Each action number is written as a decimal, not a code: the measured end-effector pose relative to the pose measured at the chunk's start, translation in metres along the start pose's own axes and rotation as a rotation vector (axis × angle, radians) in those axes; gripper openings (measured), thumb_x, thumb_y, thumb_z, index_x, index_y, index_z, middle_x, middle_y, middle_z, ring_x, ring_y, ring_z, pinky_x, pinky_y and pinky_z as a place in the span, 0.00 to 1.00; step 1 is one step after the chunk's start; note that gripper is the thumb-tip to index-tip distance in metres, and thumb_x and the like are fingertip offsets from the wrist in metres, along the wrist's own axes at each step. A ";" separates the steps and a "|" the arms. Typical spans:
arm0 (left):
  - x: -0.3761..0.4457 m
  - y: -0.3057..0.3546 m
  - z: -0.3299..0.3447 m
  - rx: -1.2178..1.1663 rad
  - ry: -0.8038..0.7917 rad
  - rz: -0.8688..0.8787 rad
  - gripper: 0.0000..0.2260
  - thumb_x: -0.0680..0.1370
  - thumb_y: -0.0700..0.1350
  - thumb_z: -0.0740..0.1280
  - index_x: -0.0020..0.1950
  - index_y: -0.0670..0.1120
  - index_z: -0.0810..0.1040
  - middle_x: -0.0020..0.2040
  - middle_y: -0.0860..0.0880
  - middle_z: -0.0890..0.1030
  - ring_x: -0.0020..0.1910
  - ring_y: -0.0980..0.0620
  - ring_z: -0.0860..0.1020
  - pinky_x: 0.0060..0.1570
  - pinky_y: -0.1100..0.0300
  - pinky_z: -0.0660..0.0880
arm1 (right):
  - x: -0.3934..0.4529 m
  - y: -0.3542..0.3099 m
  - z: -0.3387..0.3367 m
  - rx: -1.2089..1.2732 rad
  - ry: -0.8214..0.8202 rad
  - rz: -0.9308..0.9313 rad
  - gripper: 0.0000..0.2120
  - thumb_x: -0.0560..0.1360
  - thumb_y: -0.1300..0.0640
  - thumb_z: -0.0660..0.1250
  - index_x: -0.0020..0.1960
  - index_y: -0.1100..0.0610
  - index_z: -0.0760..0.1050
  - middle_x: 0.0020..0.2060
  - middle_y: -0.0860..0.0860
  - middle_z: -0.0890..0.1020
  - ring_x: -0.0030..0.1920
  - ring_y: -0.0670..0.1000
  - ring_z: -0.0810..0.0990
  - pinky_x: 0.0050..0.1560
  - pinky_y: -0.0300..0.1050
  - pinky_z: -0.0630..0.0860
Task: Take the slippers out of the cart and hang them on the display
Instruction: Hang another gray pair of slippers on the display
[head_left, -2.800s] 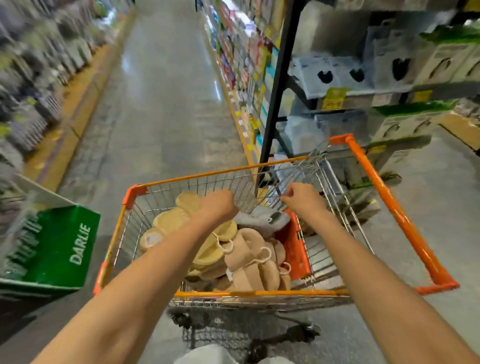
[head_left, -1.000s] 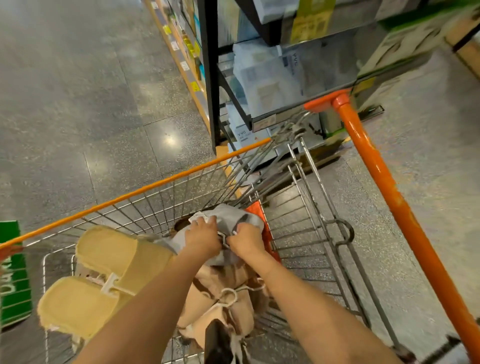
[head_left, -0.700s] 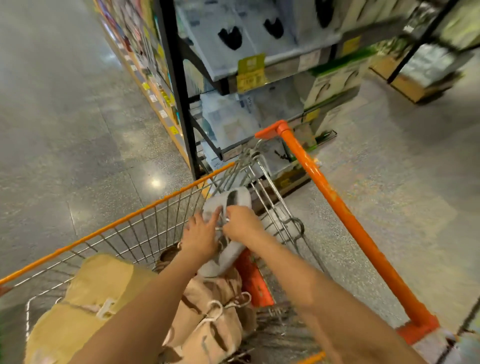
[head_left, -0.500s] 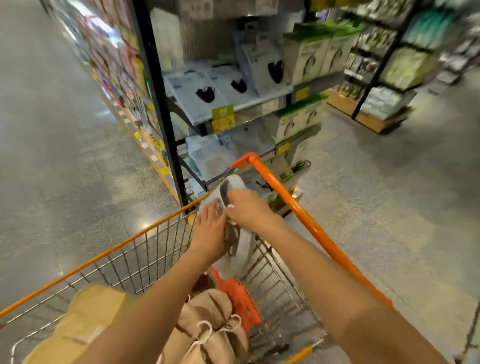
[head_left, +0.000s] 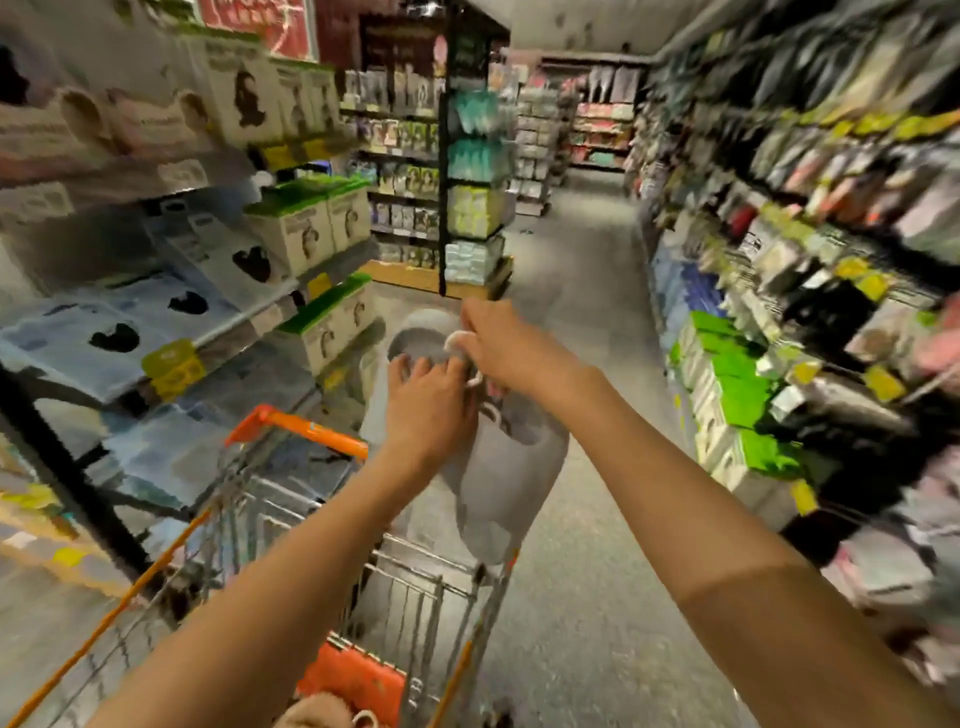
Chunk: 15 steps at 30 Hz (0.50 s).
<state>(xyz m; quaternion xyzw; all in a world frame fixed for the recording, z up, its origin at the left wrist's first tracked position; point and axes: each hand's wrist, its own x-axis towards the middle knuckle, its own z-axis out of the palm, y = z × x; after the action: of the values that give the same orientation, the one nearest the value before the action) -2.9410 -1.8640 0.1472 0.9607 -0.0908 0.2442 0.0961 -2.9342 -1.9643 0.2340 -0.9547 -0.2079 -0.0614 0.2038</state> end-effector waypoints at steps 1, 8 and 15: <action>0.001 0.016 0.000 0.001 0.006 0.063 0.14 0.78 0.48 0.59 0.57 0.41 0.76 0.50 0.41 0.81 0.53 0.41 0.77 0.57 0.51 0.61 | -0.012 0.008 -0.009 0.031 0.022 0.046 0.05 0.78 0.59 0.61 0.53 0.60 0.70 0.47 0.59 0.77 0.46 0.58 0.77 0.34 0.40 0.60; -0.002 0.147 -0.013 -0.161 0.010 0.429 0.14 0.80 0.49 0.58 0.59 0.42 0.74 0.50 0.40 0.82 0.53 0.40 0.77 0.55 0.50 0.63 | -0.134 0.064 -0.076 0.151 0.313 0.395 0.07 0.77 0.58 0.63 0.43 0.57 0.65 0.29 0.56 0.76 0.18 0.48 0.73 0.18 0.38 0.69; -0.071 0.311 -0.043 -0.367 -0.076 0.771 0.17 0.82 0.48 0.54 0.65 0.40 0.68 0.53 0.39 0.80 0.54 0.40 0.77 0.55 0.51 0.66 | -0.295 0.100 -0.139 -0.058 0.520 0.727 0.14 0.74 0.57 0.66 0.36 0.51 0.62 0.31 0.53 0.74 0.27 0.40 0.75 0.27 0.41 0.67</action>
<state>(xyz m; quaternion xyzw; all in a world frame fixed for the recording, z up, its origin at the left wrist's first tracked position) -3.0908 -2.1453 0.1928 0.8316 -0.4888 0.2067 0.1635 -3.1639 -2.2148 0.2640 -0.9240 0.2011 -0.2294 0.2306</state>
